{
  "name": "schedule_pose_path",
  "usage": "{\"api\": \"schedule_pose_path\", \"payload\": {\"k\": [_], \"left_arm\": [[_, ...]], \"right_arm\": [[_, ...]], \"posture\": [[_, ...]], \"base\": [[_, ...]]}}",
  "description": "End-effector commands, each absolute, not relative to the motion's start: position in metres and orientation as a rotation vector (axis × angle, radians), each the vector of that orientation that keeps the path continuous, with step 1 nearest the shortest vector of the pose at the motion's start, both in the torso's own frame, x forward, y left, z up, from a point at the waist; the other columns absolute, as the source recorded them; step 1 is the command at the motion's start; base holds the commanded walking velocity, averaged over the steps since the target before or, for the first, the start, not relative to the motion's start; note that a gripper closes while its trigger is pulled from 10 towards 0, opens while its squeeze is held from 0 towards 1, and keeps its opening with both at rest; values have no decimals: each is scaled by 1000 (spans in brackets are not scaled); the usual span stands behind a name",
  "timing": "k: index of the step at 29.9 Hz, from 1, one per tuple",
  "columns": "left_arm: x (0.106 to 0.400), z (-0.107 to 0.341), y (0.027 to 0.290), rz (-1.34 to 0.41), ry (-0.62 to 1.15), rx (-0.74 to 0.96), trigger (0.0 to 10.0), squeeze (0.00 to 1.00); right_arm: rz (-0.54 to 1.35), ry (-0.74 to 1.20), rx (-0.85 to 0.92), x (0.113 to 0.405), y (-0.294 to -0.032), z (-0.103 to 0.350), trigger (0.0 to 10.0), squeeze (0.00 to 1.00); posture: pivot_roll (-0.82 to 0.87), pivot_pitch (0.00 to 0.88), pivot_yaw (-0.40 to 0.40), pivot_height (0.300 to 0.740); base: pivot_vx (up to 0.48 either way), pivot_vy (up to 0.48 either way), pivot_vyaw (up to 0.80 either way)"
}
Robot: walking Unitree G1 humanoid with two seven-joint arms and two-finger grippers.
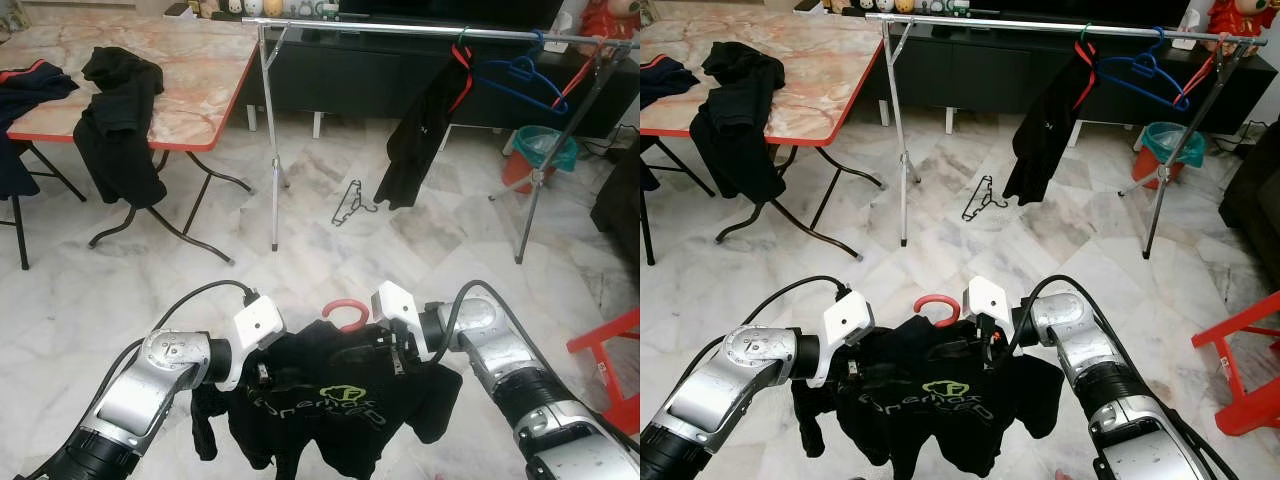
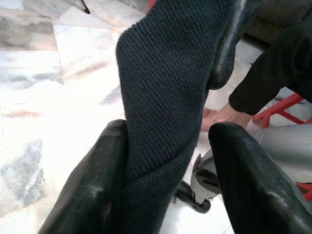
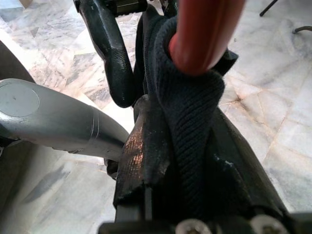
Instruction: Hang hanger
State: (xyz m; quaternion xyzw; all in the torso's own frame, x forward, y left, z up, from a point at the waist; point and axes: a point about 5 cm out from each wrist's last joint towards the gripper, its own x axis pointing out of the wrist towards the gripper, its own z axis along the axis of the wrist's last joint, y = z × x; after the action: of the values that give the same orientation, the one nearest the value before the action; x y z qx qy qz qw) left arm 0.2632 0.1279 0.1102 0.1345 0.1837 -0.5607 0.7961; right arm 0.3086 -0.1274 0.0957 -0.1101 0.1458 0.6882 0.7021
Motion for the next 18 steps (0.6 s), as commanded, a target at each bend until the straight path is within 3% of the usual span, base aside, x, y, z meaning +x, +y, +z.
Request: {"api": "schedule_pose_path", "payload": {"k": [1,18], "left_arm": [[261,116,121,-1243,373,276,0,0],[260,119,117,-1268,367,244,0,0]], "right_arm": [[1540,275,-264,311,-124,104,10000,0],[1537,288,-265,309,-124,100,10000,0]], "posture": [[43,44,-47,740],[45,43,-43,740]], "base": [[0,0,0],[0,0,0]]}}
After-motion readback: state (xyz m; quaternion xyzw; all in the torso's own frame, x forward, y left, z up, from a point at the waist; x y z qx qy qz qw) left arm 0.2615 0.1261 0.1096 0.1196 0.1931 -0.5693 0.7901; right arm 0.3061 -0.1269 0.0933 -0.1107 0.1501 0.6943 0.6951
